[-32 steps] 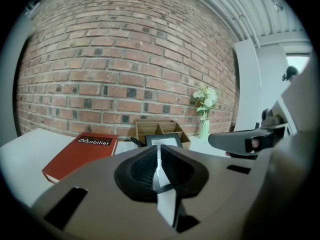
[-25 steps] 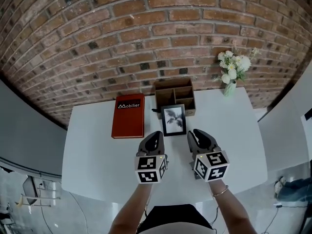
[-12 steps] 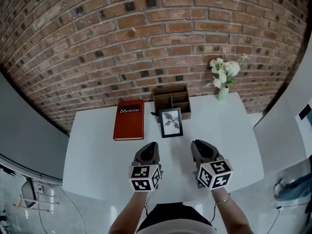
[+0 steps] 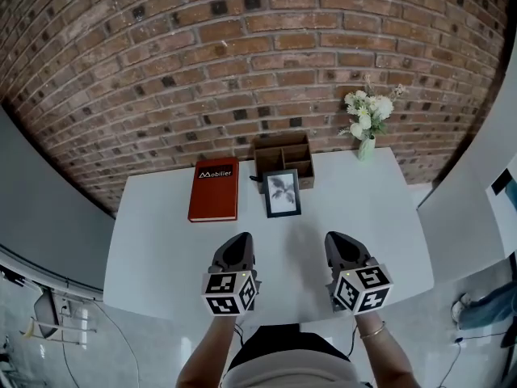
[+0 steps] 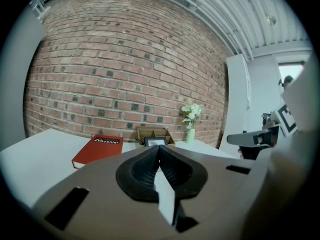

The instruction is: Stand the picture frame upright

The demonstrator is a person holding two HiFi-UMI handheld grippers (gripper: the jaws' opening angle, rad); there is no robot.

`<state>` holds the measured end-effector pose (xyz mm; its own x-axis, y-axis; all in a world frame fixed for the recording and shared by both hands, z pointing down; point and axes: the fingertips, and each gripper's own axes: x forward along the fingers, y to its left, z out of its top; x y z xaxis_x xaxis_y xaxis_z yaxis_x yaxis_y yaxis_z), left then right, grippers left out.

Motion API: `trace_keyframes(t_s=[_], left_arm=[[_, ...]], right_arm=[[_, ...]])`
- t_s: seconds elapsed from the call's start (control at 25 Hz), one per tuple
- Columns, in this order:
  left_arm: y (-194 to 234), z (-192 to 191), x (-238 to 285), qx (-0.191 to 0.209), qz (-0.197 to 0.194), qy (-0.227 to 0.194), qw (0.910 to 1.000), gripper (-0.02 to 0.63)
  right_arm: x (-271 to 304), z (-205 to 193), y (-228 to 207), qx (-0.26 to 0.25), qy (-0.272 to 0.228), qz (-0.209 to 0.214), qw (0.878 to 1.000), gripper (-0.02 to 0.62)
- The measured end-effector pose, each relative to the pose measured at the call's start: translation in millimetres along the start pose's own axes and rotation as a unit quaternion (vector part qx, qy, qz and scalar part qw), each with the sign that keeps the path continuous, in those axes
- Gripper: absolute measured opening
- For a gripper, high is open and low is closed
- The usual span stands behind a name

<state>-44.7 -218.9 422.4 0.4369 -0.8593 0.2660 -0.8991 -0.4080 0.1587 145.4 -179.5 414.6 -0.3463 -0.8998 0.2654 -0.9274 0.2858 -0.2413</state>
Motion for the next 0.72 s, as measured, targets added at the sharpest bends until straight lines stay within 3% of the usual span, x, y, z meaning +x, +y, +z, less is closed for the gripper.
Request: trace_keyframes(t_s=[0.72], left_arm=[[-2, -6, -18, -0.014, 0.003, -0.006, 0.9999, -0.006]], right_arm=[[-21, -3, -3, 0.002, -0.007, -0.009, 1.000, 0.002]])
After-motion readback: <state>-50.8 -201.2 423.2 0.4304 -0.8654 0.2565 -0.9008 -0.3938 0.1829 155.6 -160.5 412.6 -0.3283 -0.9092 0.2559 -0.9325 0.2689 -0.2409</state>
